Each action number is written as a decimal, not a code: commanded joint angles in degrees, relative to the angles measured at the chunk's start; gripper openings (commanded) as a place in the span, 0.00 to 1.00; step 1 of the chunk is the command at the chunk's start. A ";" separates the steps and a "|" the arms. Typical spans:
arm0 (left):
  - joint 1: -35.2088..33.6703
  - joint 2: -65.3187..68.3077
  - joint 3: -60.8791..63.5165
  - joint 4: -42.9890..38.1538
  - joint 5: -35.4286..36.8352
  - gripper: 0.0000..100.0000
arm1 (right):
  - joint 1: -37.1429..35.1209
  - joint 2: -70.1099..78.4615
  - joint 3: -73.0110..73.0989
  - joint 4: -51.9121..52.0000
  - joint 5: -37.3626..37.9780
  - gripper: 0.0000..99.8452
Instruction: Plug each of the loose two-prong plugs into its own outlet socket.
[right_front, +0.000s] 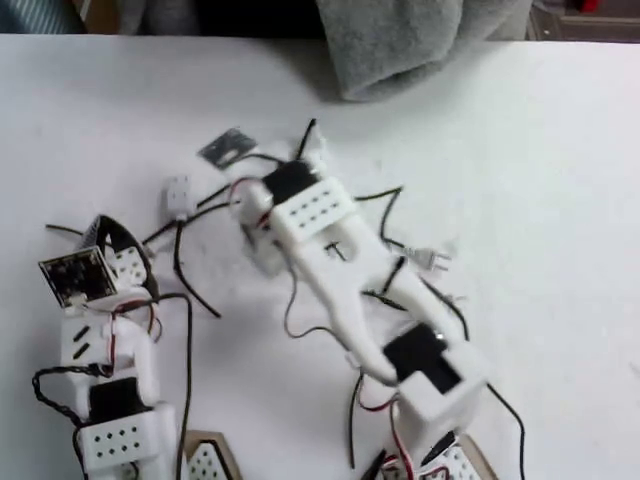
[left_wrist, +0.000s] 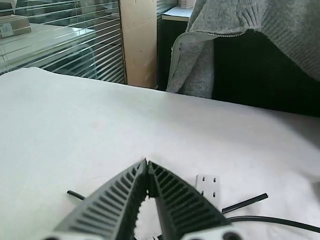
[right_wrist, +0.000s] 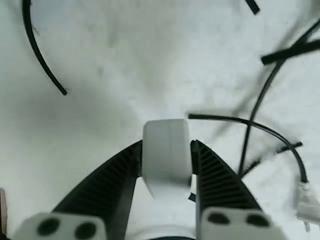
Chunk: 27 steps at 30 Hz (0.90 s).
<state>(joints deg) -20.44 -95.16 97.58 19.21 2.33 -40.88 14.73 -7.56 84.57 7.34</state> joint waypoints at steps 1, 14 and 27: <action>-0.75 -0.57 -0.26 0.00 -0.53 0.02 | -4.18 4.53 -0.26 -4.70 -3.52 0.12; -0.75 -0.57 -0.26 -0.09 -0.53 0.02 | -8.48 20.26 -6.07 -9.27 -4.48 0.16; -0.75 -0.57 -0.26 -0.09 -0.53 0.02 | -8.22 20.70 -17.23 5.85 1.93 0.34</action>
<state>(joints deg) -20.53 -95.16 97.58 19.21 2.33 -49.85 36.35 -22.77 89.41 8.66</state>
